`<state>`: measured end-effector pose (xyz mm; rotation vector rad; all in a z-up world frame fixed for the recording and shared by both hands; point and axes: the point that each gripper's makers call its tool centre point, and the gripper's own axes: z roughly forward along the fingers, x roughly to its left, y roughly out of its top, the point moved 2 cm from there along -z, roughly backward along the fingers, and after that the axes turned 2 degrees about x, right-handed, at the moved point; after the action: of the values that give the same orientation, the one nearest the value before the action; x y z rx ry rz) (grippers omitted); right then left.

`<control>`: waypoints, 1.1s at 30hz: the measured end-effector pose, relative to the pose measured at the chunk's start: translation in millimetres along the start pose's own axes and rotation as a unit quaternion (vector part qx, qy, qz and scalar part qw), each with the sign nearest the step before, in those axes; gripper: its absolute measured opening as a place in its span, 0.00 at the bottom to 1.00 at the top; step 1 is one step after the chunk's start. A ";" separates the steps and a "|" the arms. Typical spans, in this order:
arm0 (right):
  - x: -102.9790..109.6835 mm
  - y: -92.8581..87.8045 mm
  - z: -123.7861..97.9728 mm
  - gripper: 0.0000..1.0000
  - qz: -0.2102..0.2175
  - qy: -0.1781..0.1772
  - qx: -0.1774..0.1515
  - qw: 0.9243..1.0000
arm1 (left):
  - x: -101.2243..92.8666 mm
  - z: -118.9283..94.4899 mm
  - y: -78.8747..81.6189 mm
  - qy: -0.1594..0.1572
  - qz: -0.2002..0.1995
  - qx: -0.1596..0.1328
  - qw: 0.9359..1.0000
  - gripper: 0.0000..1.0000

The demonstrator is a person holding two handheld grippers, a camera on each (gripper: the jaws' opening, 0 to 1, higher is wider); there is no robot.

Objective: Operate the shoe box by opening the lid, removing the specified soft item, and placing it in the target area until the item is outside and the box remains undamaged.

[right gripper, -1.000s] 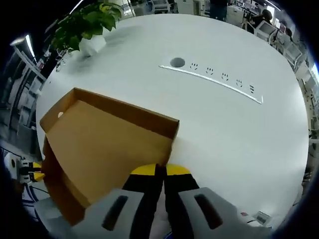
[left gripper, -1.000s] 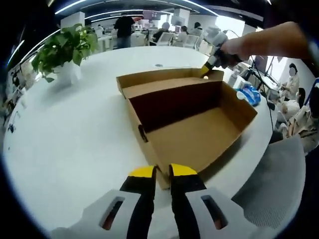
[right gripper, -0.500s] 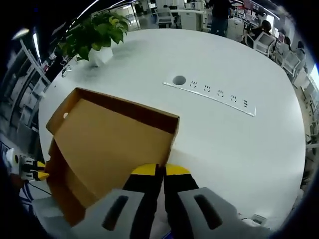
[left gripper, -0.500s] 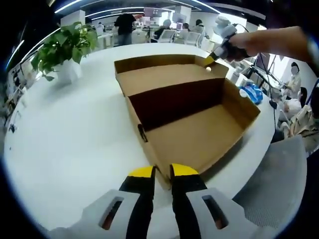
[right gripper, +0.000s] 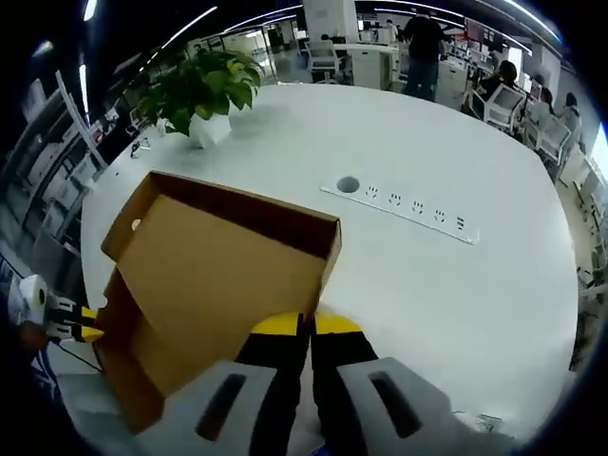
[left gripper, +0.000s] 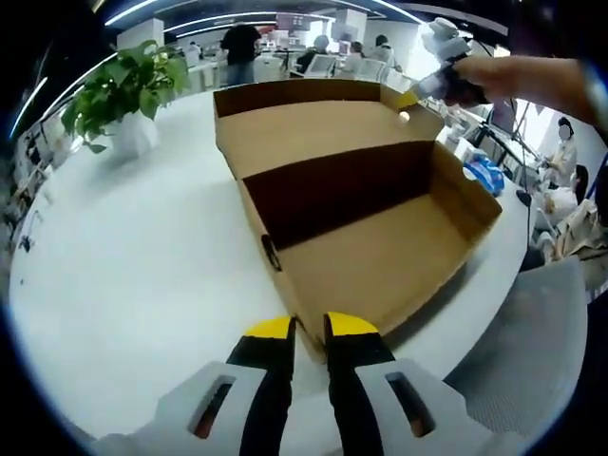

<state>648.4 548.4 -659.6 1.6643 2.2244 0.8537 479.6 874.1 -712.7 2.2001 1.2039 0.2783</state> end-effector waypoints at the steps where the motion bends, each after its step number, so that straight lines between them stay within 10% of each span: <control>1: 0.4 0.3 -1.7 0.00 -0.005 0.002 -0.008 1.000 | 0.1 0.0 0.0 0.001 0.000 0.000 1.000 0.09; 17: 14.3 0.0 -38.7 0.00 -0.086 0.023 -0.144 0.986 | -3.9 -1.4 -4.5 0.003 -0.011 -0.003 1.000 0.10; 33: 25.5 -9.4 -62.3 0.00 -0.117 -0.035 -0.196 0.973 | -4.4 -2.2 -6.8 0.000 -0.016 0.004 1.000 0.09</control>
<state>600.8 551.1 -611.1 1.2077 1.9893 1.0675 471.5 874.2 -714.6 2.1853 1.2418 0.2600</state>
